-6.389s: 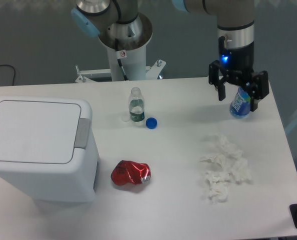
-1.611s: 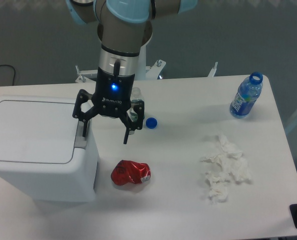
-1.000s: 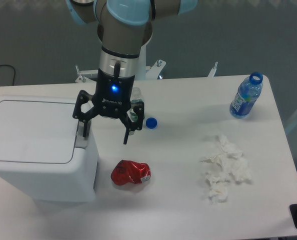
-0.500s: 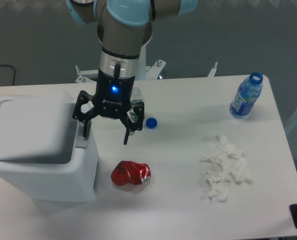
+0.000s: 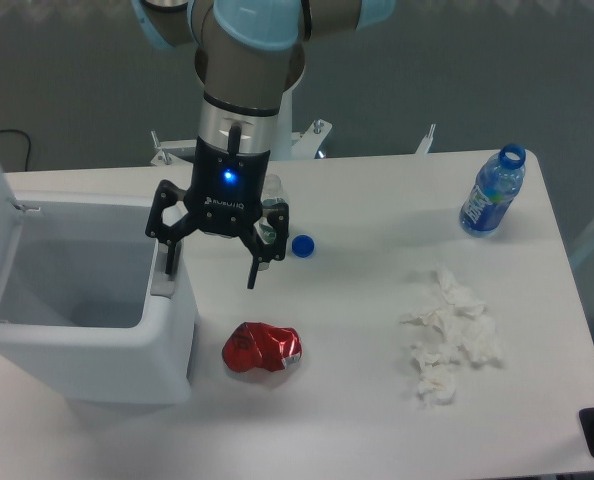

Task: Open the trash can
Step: 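Hold the gripper at the button while the bin lid swings open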

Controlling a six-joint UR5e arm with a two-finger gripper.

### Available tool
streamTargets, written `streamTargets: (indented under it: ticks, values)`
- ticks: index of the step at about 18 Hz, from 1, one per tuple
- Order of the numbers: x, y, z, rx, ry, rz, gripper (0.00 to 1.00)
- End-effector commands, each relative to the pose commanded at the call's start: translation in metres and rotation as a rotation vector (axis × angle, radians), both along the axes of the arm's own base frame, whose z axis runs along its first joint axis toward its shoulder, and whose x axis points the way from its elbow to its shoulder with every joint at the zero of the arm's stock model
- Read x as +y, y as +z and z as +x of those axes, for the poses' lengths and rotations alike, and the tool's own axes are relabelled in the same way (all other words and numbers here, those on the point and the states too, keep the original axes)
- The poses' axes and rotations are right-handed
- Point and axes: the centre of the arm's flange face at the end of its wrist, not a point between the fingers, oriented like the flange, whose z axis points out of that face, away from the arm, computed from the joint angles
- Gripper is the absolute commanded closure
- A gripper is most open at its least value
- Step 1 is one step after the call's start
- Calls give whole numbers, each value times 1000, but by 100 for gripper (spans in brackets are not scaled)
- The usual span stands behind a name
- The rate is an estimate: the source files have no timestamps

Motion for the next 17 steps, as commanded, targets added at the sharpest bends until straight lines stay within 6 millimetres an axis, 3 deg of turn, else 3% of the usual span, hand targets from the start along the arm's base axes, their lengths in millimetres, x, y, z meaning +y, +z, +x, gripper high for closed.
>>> streamTargets:
  ticks: [3, 11, 14, 17]
  values:
    - [-10, 15, -23, 43, 13, 16, 0]
    - [-24, 7, -50, 262, -214, -53, 0]
    - [-33, -2, -63, 418, -359, -157, 0]
    - [-36, -11, -74, 453, -399, -195, 0]
